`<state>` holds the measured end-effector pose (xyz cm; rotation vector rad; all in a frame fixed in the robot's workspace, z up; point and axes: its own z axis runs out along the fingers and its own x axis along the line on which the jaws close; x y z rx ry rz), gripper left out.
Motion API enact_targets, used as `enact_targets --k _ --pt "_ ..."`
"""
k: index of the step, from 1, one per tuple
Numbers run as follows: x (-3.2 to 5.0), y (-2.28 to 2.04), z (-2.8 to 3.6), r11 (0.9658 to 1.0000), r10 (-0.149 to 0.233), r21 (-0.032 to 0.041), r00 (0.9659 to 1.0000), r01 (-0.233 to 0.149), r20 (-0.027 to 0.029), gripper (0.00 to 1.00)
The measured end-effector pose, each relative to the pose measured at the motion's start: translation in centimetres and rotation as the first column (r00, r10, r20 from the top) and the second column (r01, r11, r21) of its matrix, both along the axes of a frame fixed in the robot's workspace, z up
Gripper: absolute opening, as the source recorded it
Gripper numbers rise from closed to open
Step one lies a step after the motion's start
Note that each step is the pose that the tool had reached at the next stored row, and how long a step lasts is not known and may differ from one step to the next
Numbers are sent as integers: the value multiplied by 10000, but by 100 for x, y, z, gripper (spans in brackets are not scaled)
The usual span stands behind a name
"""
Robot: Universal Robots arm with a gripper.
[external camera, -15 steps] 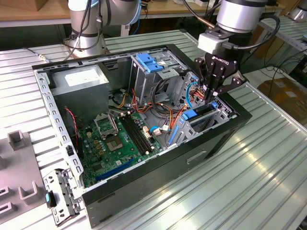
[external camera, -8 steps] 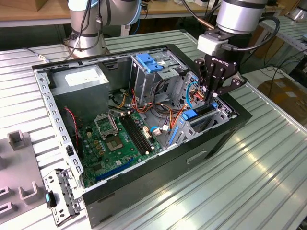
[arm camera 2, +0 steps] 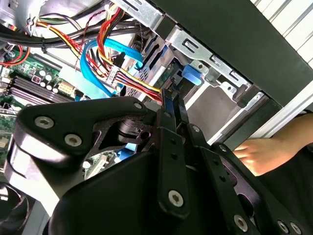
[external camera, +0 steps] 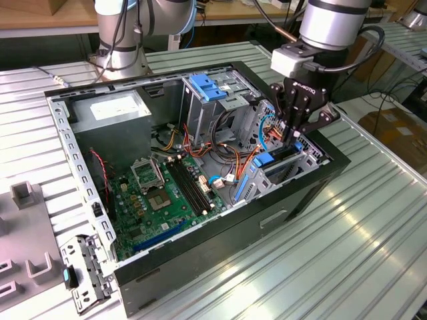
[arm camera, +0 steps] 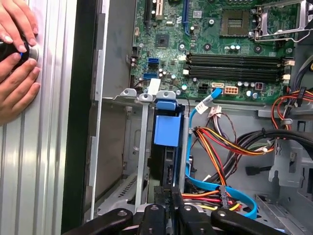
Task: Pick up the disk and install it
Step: 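Insert the first disk wire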
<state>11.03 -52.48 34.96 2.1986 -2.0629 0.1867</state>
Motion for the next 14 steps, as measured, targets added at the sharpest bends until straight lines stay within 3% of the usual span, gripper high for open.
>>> enact_targets --k 14 --pt "5 0 -42 10000 -51 3 10000 51 -61 16"
